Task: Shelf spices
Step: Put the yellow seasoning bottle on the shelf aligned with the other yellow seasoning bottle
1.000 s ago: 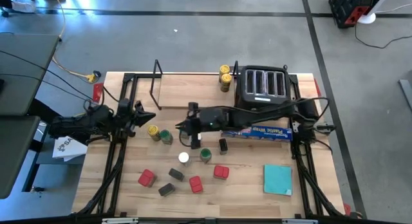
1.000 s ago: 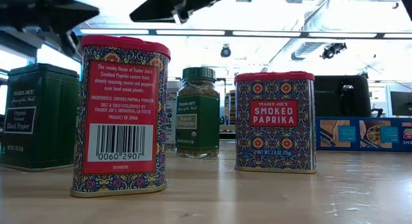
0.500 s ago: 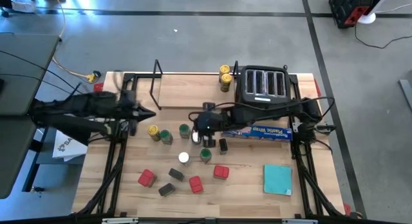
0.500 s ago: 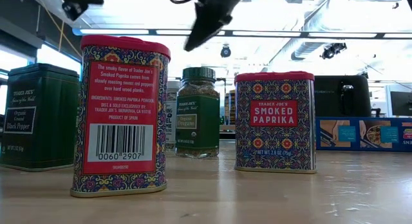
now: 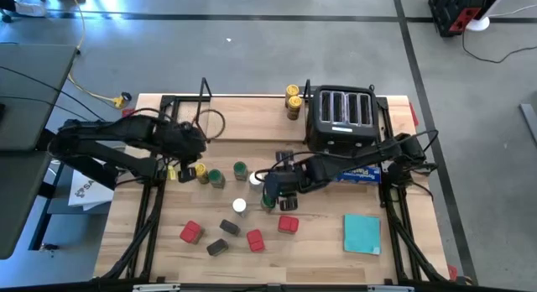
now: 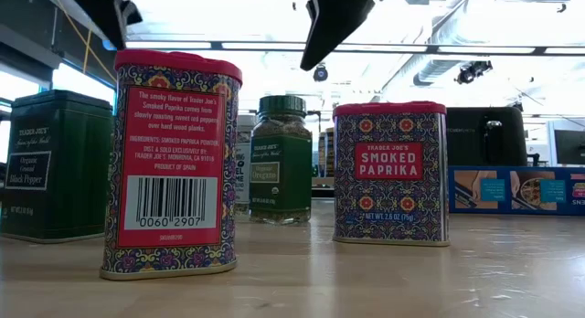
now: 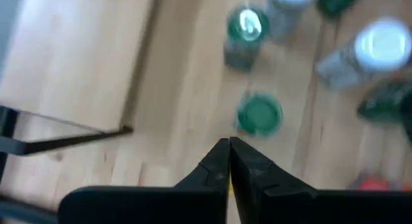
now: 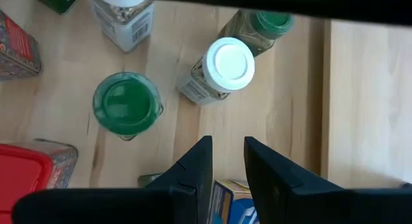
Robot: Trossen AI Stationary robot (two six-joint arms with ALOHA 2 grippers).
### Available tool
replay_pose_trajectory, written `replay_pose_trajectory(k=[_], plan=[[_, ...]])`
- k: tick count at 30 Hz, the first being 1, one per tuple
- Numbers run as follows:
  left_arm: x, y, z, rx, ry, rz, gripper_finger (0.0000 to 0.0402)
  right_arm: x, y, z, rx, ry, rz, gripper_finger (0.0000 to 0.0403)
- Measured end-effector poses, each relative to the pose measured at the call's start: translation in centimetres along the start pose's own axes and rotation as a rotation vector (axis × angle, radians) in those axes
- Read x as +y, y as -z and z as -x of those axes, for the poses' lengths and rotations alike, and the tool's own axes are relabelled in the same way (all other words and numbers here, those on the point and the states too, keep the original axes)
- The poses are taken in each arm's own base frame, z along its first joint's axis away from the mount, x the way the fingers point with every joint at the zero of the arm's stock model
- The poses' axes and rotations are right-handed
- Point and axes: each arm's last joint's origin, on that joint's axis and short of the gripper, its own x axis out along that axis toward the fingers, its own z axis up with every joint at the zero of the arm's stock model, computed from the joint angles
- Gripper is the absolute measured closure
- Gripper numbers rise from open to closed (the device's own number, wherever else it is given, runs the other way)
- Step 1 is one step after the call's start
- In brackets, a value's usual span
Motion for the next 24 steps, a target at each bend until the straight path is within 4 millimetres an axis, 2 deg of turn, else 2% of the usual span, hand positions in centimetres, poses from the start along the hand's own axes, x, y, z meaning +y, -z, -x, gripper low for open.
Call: replay_pose_trajectory(k=[6, 12, 16, 19, 24], plan=[[-0.2, 0.2, -1.6, 0.216, -0.02, -0.025, 0.0293, 0.4, 0.0, 0.2, -0.004, 0.004, 0.009, 0.032], [-0.8, 1.1, -4.9, 0.358, 0.031, -0.036, 0.017, 0.4, -0.1, 0.2, -0.011, 0.005, -0.017, 0.032], [-1.0, 1.8, -7.0, 0.411, 0.025, -0.075, 0.0104, 0.4, -0.1, 0.2, -0.01, 0.005, -0.016, 0.032], [-1.2, 2.2, -8.5, 0.434, 0.01, -0.09, 0.0078, 0.4, -0.1, 0.2, -0.01, 0.005, -0.012, 0.032], [-1.4, 2.0, -10.3, 0.408, -0.046, -0.111, 0.0071, 0.4, -0.1, 0.2, -0.011, 0.005, -0.01, 0.032]])
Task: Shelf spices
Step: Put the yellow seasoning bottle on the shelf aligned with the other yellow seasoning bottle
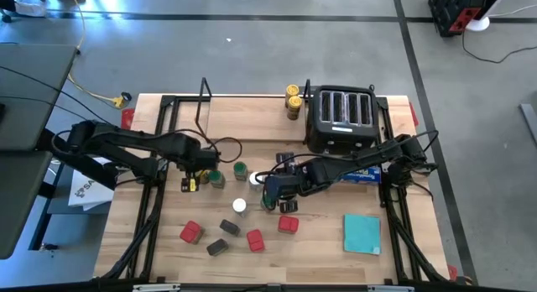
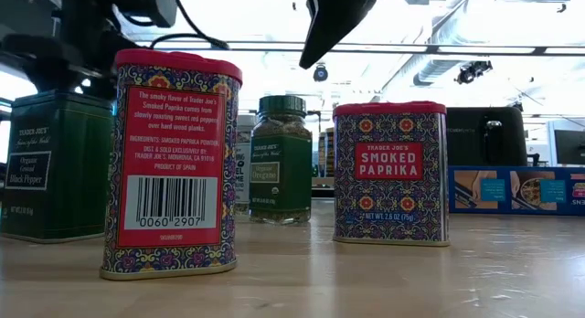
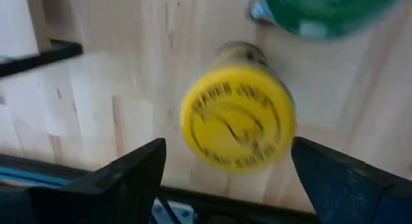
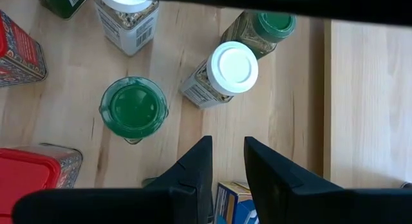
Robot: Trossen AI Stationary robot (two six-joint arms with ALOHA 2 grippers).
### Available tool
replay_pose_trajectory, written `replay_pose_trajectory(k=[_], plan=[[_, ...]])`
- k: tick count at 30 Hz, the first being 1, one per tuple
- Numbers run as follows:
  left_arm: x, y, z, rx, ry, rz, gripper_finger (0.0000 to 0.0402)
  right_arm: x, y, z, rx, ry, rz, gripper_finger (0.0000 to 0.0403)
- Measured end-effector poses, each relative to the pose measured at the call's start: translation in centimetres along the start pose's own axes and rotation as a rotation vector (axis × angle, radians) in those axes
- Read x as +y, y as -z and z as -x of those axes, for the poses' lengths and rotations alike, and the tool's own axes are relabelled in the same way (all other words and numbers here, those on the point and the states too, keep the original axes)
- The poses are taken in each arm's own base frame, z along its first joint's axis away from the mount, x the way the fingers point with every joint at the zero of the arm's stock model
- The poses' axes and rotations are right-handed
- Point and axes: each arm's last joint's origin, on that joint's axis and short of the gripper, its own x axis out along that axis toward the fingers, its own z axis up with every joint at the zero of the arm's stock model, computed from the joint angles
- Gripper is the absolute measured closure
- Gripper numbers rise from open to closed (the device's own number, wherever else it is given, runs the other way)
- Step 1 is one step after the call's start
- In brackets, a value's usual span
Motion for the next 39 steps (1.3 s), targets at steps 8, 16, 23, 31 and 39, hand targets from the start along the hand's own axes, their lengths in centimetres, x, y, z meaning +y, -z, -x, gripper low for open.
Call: replay_pose_trajectory(k=[8, 16, 23, 31, 39], plan=[[-0.3, -1.6, -0.9, -0.046, 0.029, -0.059, 0.0073, 0.0, 0.0, 0.0, 0.0, 0.0, -0.007, 0.032], [-0.1, -1.9, -1.6, 0.01, 0.034, -0.085, 0.0105, 0.0, 0.0, 0.0, 0.001, 0.0, -0.007, 0.032], [0.3, -1.6, -1.6, 0.046, 0.058, -0.075, 0.0162, 0.1, 0.3, 0.1, 0.032, -0.001, 0.0, 0.032], [1.2, -2.5, 3.5, 0.021, 0.016, -0.096, 0.0188, 1.3, 1.0, 0.7, 0.084, 0.005, 0.031, 0.032], [4.1, -5.4, 10.7, -0.202, -0.025, 0.053, 0.0188, 1.2, 2.8, 4.6, 0.13, 0.195, -0.032, 0.032]])
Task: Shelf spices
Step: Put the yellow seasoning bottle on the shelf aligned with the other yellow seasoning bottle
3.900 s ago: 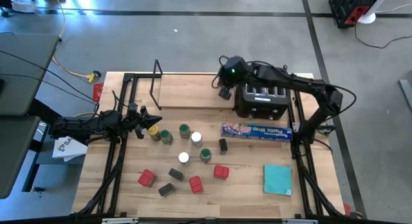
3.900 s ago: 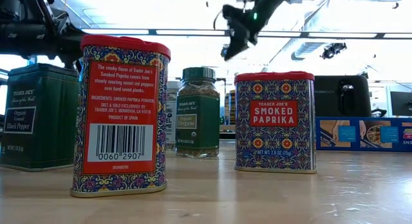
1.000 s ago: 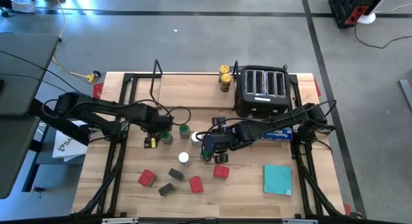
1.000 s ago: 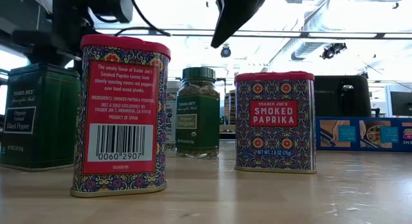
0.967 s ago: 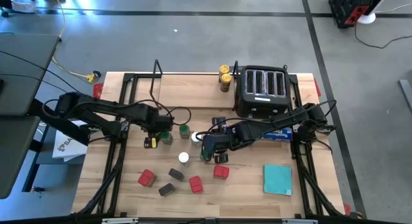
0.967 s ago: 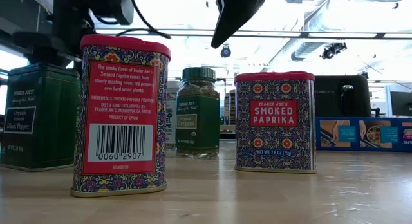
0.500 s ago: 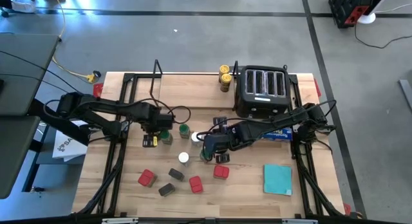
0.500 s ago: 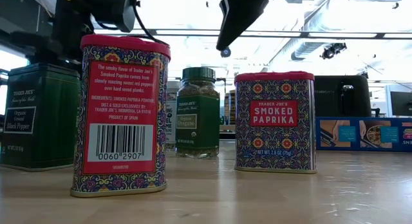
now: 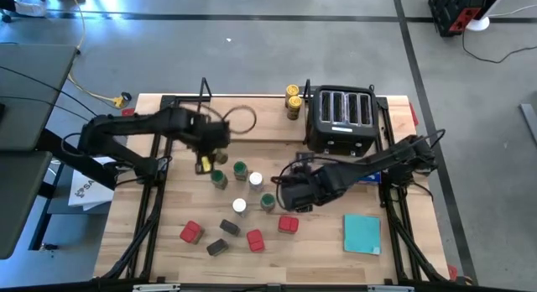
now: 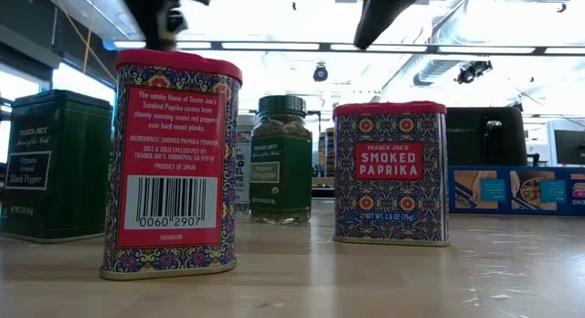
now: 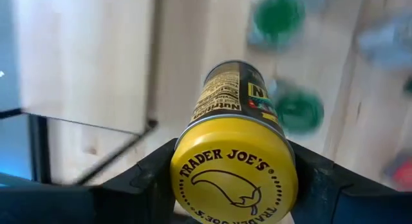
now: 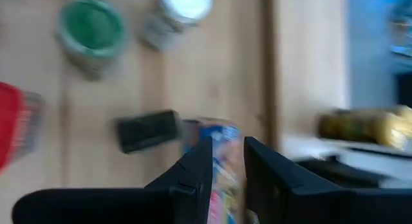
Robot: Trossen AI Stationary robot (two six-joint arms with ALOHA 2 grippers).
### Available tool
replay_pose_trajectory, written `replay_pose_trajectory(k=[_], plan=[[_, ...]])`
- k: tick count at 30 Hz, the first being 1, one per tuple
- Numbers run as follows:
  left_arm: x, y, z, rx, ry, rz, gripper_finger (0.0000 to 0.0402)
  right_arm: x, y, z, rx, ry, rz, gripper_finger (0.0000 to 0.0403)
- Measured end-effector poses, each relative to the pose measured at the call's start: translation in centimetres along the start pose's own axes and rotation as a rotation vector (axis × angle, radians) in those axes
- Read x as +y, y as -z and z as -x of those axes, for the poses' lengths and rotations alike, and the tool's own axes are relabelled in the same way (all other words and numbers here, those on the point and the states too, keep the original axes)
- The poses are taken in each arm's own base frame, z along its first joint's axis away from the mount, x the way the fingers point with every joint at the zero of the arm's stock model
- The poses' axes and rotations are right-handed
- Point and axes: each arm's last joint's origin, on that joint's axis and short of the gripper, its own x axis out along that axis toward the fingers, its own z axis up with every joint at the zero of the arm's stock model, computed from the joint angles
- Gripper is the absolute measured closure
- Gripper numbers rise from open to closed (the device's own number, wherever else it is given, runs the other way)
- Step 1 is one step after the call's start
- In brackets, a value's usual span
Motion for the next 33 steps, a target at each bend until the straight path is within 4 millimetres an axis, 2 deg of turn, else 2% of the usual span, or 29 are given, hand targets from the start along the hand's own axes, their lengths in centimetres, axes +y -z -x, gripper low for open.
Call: replay_pose_trajectory(k=[3, 5, 10, 15, 19, 24, 33], plan=[[1.0, -2.6, 0.1, -0.009, -0.008, -0.005, 0.0188, -0.9, 1.0, 1.6, -0.014, 0.102, -0.043, 0.032], [1.6, -4.4, -0.6, 0.006, -0.015, -0.048, 0.0188, -1.4, 1.5, 2.6, -0.031, 0.153, -0.082, 0.032], [3.4, -9.6, -4.7, 0.026, -0.04, -0.161, 0.0188, -2.3, 2.2, 3.9, -0.054, 0.193, -0.167, 0.032], [6.6, -13.0, -8.6, 0.1, -0.124, -0.195, 0.0188, -2.4, 2.6, 4.1, -0.04, 0.196, -0.186, 0.032], [9.2, -14.1, -10.5, 0.109, -0.077, -0.176, 0.0182, -2.1, 2.8, 4.3, -0.036, 0.197, -0.199, 0.032], [11.6, -14.3, -12.7, 0.11, -0.001, -0.107, 0.0175, -1.6, 3.0, 4.7, -0.044, 0.193, -0.183, 0.032], [12.6, -15.4, -13.6, -0.017, 0.003, -0.091, 0.0171, -1.1, 3.1, 5.1, -0.076, 0.224, -0.183, 0.032]])
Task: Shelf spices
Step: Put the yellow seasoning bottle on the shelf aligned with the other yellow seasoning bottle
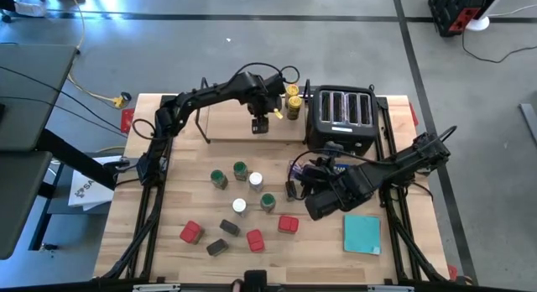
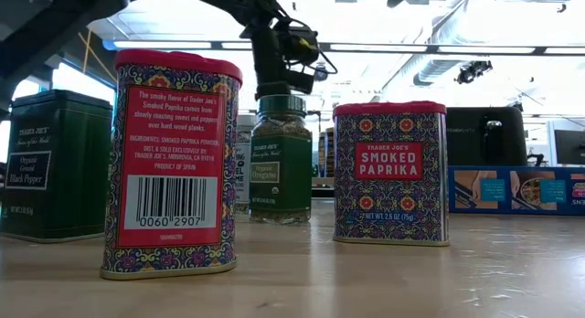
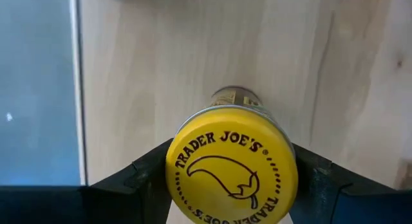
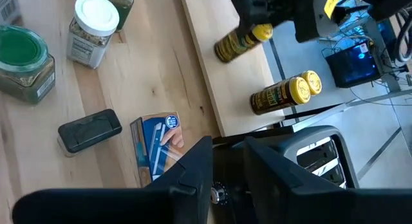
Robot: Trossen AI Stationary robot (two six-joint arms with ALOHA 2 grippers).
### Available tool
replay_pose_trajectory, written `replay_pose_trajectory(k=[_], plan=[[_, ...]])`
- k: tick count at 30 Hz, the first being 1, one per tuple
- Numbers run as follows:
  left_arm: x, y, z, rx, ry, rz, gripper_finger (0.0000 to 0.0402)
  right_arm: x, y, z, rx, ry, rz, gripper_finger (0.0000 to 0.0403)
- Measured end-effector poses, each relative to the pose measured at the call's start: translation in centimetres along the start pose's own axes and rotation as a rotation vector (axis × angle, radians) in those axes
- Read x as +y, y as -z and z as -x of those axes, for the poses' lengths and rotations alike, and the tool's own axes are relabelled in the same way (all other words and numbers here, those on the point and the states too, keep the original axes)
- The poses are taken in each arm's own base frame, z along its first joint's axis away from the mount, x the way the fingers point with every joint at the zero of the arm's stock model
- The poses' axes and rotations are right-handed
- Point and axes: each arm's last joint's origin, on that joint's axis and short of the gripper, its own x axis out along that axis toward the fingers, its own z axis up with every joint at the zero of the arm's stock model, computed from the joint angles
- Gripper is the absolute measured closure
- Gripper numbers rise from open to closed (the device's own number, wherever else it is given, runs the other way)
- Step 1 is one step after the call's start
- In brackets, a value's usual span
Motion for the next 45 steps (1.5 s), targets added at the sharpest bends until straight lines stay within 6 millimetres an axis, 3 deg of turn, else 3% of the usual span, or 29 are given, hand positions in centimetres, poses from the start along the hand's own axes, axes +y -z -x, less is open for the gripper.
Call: replay_pose_trajectory(k=[11, 17, 21, 25, 30, 35, 45], plan=[[0.0, -0.7, 0.2, -0.102, 0.033, 0.038, 0.017, -0.2, -0.1, 0.0, -0.038, 0.066, -0.024, 0.032], [0.1, -0.2, 3.1, -0.156, 0.019, 0.05, 0.0169, -1.0, -0.5, -0.6, -0.068, 0.16, -0.042, 0.032], [0.2, -0.3, 3.9, -0.203, 0.012, 0.06, 0.0169, -1.5, -0.7, -1.3, -0.043, 0.159, -0.064, 0.032], [0.3, -0.8, 3.4, -0.265, 0.047, 0.103, 0.0169, -1.7, -0.8, -1.6, -0.035, 0.161, -0.075, 0.032], [-0.4, -0.9, 1.4, -0.258, 0.031, 0.082, 0.0169, -1.7, -0.8, -1.6, -0.037, 0.159, -0.077, 0.032], [-0.6, -1.0, 1.0, -0.266, 0.022, 0.076, 0.0166, -1.7, -0.8, -1.6, -0.035, 0.157, -0.072, 0.032], [-0.5, -1.2, 0.8, -0.294, 0.018, 0.076, 0.0109, -1.7, -0.8, -1.6, -0.029, 0.143, -0.086, 0.032]])
